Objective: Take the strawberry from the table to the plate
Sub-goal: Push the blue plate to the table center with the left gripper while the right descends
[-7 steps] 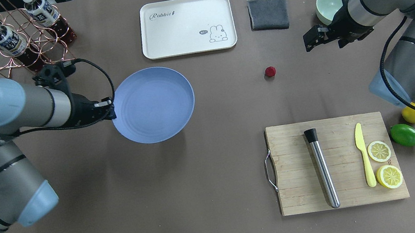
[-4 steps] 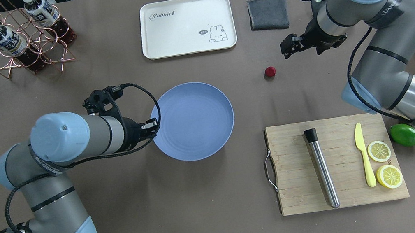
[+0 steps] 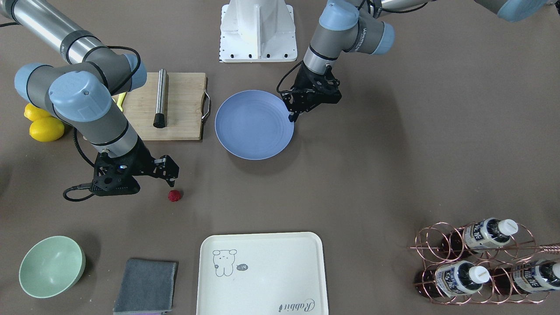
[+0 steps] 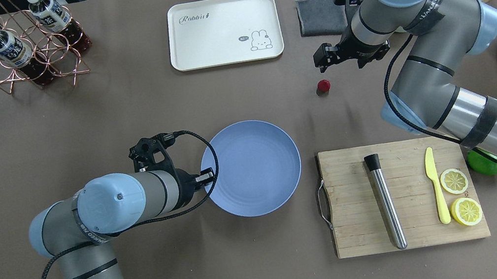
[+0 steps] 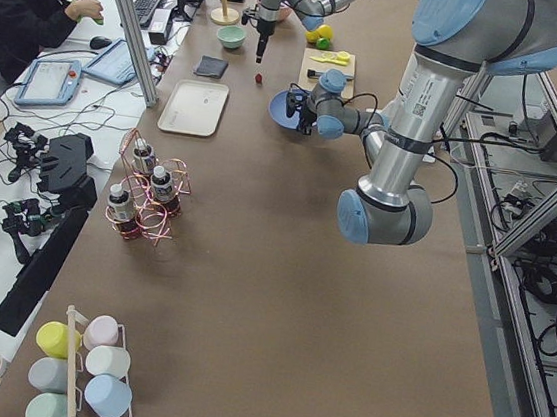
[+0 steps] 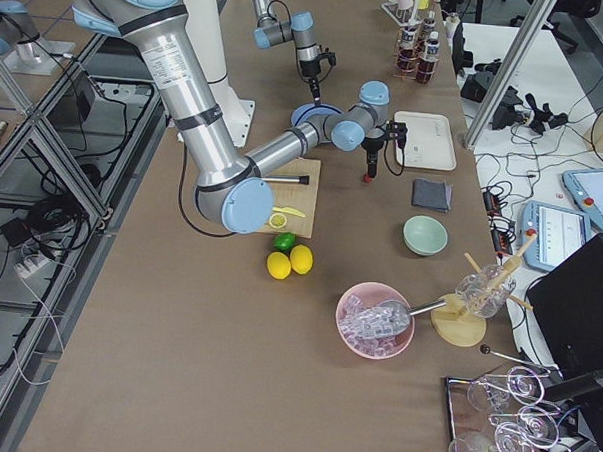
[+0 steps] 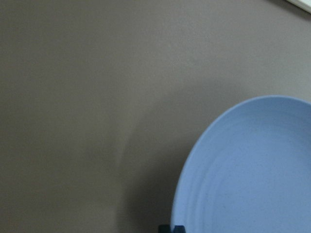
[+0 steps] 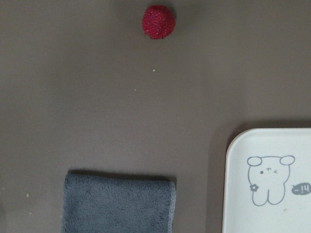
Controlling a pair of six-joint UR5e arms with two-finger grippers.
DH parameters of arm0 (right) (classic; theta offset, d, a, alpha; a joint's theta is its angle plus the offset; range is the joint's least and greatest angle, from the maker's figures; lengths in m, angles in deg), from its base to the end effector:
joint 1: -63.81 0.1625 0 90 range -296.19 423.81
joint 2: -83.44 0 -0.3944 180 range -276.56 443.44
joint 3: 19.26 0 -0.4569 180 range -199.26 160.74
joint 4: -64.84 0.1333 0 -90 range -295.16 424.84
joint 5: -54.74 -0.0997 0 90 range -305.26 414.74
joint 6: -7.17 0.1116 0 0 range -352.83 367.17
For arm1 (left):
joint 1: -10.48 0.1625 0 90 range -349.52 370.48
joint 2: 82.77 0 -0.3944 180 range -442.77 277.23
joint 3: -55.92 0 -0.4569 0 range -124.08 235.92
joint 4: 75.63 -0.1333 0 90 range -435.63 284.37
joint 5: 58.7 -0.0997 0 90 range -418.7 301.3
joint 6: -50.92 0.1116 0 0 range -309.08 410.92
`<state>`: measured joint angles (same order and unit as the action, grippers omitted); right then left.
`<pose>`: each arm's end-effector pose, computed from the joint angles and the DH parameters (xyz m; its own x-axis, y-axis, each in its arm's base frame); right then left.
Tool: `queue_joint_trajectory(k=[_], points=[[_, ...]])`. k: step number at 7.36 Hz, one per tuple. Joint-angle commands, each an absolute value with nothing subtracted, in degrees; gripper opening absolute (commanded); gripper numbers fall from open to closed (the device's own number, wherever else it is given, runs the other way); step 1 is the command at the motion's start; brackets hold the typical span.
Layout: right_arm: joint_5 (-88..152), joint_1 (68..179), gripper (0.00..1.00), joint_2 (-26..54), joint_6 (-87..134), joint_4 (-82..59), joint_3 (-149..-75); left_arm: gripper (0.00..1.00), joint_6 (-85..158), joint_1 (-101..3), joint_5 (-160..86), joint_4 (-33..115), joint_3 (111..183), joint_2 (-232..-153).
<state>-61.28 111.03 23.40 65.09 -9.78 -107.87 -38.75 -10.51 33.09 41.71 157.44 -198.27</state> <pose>-0.4404 -0.6001 0.2887 0.6548 0.0049 0.7558 -0.1240 0.9871 0.1010 0.5868 -0.3642 0.2018 0.4059 -0.1496 -0.9016 0.3294 0.9442 -0.0083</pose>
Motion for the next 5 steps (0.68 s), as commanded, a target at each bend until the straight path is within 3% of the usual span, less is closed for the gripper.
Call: queue_joint_trajectory(k=[1,2,3,4,5], points=[[-61.3,110.4,1.00,23.5,65.4,-9.8,-107.7,0.00,-38.6,-10.0,30.7,41.7,155.4,-198.4],[-61.3,110.2,1.00,23.6,66.3,-9.7,-107.7,0.00,-38.5,-10.0,30.6,41.7,155.2,-198.3],[-61.3,110.1,1.00,23.5,66.3,-9.7,-107.7,0.52,-38.3,-10.0,30.6,41.7,155.1,-198.0],[-61.3,110.1,1.00,23.5,66.4,-9.7,-107.7,0.92,-38.3,-10.0,30.6,41.7,155.1,-198.0],[-61.3,110.0,1.00,23.5,66.4,-9.3,-107.5,0.97,-38.3,-10.1,30.6,41.8,155.5,-198.2]])
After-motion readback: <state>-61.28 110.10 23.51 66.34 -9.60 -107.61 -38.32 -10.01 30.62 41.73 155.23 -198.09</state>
